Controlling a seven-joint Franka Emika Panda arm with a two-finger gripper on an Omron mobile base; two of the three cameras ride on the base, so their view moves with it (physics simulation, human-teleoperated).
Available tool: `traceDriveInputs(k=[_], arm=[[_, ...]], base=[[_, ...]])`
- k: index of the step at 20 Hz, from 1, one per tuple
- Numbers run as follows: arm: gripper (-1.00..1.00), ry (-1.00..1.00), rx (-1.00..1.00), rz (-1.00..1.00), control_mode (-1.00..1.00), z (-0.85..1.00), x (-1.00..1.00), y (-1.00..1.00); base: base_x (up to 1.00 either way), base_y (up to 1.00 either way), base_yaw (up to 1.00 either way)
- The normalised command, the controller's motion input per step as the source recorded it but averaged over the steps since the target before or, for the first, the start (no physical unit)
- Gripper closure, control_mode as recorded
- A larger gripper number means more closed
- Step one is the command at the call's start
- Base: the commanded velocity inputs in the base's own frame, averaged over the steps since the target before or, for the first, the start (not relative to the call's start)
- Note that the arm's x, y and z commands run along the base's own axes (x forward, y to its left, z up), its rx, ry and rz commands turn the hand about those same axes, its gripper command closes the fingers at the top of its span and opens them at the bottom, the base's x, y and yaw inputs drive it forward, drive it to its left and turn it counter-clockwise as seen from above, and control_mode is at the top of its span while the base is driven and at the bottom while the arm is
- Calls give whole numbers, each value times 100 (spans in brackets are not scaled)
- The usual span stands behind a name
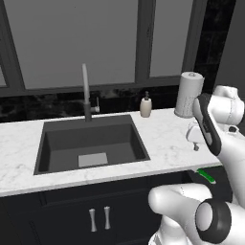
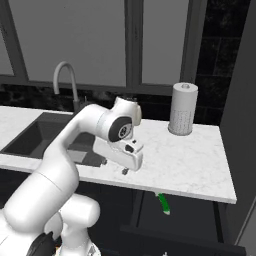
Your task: Pick up the knife from the drawer and place it on the cutting board. Then place the meat from the plate to the cutting board.
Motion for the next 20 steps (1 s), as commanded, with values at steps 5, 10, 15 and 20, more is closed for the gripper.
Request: traceDriveInputs(k=[5, 10, 15, 20], arm=[[-100, 0, 0, -8, -100, 0, 13, -71], [-100, 0, 0, -3, -100, -15, 0, -94], [-100, 0, -2, 4, -100, -63, 0, -46], [-100, 0, -4, 10, -100, -99, 0, -36]], base=[[0, 0, 0], [0, 0, 0], [0, 0, 0], [0, 0, 0]])
